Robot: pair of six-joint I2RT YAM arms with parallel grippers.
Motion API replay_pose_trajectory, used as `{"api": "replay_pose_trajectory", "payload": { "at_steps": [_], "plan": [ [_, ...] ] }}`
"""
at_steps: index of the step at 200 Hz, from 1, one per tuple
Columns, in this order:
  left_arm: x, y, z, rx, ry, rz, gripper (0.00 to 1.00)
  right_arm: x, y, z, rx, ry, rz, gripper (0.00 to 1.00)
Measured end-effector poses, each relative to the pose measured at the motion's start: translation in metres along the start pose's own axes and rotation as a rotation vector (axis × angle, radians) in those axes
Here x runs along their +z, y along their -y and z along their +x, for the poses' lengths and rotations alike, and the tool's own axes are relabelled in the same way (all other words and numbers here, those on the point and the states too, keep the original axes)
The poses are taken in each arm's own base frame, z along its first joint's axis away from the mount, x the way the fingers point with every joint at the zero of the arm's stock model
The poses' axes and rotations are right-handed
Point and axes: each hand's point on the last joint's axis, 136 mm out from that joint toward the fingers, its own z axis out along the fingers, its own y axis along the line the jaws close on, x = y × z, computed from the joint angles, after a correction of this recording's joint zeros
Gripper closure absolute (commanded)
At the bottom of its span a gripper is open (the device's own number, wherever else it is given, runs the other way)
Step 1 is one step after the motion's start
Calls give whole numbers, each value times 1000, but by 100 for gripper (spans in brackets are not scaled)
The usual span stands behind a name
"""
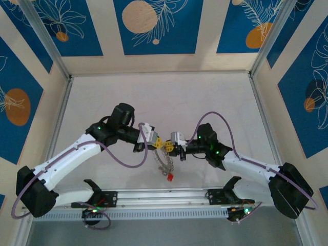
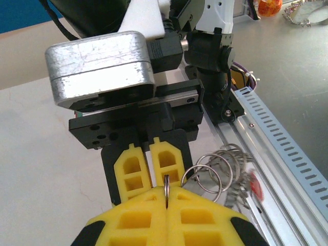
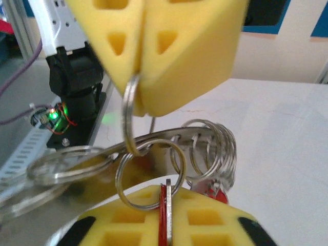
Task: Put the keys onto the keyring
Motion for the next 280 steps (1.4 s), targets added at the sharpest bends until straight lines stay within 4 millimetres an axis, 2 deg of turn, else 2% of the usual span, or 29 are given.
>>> {"api": "replay_pose_trajectory", "payload": {
  "at_steps": [81,113,142,183,194,215,245,272,280],
  "plan": [
    [-1,3,13,-13,-61,-4,100,-15,6,-3,-53,-56,79,100],
    [0,-1,19,-21,-86,-21,100,-16,15,-16,-84,-99,97,100],
    [4,-5,25,-45,-102,-27,100,-12,19,-23,-102,-156,99,100],
    [3,-11,35,-75,-141,-62,100,-4,28,-15,-136,-308,123,100],
    [3,-14,39,-92,-156,-77,92,-3,30,-12,-152,-351,129,100],
    [2,-20,46,-125,-185,-120,86,-5,35,-10,-190,-411,142,100],
    [-2,-32,54,-160,-204,-205,65,-13,42,-4,-245,-507,162,100],
    [-18,-43,60,-213,-197,-333,54,-16,54,-1,-297,-596,173,100],
    [-26,-50,62,-236,-193,-388,48,-17,58,-3,-317,-619,176,100]
  ]
}}
